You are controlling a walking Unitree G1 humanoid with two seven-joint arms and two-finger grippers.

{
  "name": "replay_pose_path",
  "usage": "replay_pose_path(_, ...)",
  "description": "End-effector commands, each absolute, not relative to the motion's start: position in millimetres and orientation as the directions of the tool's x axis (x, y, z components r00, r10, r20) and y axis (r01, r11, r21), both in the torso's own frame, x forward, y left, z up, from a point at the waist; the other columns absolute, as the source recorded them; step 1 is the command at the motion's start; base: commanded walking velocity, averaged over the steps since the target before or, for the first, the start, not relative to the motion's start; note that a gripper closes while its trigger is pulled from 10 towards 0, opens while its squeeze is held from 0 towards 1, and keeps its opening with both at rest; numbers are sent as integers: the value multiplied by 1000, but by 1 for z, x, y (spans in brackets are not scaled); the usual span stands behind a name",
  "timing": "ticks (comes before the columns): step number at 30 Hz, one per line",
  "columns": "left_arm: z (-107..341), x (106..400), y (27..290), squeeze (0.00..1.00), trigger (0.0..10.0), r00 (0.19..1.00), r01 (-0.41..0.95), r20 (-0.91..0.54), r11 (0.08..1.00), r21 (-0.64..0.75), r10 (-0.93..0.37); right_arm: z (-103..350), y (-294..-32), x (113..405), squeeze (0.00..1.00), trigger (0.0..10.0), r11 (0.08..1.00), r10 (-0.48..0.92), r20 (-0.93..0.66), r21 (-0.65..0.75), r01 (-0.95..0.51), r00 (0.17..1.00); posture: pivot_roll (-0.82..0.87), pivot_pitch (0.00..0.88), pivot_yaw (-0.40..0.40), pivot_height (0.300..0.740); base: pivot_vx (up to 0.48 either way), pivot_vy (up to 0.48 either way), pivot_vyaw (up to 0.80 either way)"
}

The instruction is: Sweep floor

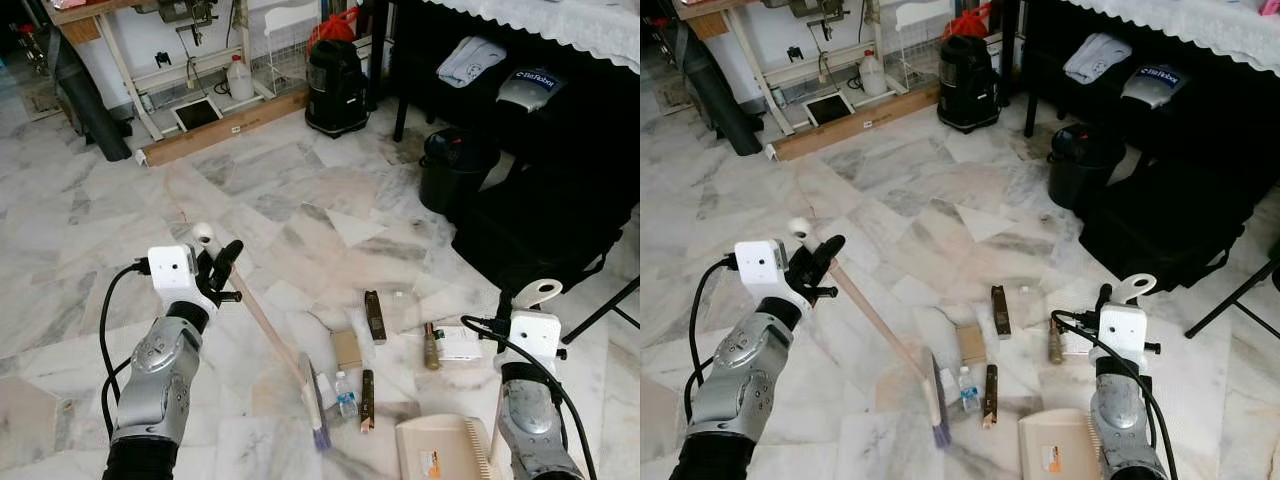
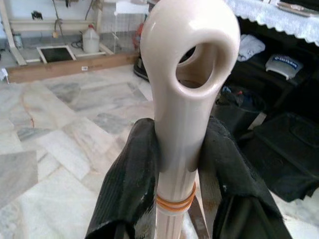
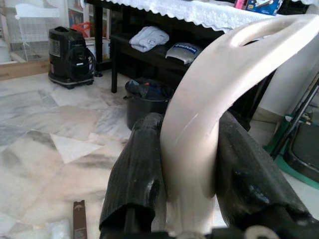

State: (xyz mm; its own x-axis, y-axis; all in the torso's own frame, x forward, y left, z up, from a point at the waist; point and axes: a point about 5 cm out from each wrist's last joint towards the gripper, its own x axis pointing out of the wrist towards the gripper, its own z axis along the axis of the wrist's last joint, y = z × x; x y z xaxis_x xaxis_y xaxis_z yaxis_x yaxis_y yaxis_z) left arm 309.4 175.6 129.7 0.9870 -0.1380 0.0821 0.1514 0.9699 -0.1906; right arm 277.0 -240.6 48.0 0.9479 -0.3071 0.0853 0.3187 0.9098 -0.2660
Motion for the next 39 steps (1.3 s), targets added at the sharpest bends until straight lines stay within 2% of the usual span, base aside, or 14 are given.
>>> replay_pose_path(1,133,309,177,0,10000,985,162,97,966,-204,-144,44,-235,277,0,10000,921,-289,67,-254,296,955,31,113,84,740,0,0,0)
replay_pose_path(5,131,309,178,0,10000,985,163,87,965,-207,-148,43,-228,281,0,10000,931,-261,56,-248,267,964,44,118,91,740,0,0,0)
replay_pose_path(28,137,305,186,0,10000,985,148,112,971,-188,-128,80,-232,309,0,10000,906,-262,214,-283,316,941,61,128,110,740,0,0,0)
replay_pose_path(33,139,305,185,0,10000,984,153,117,971,-185,-133,76,-231,309,0,10000,908,-263,190,-281,309,946,62,129,111,740,0,0,0)
replay_pose_path(39,142,304,185,0,10000,982,167,124,970,-177,-146,52,-224,296,0,10000,919,-265,91,-278,280,960,80,132,120,740,0,0,0)
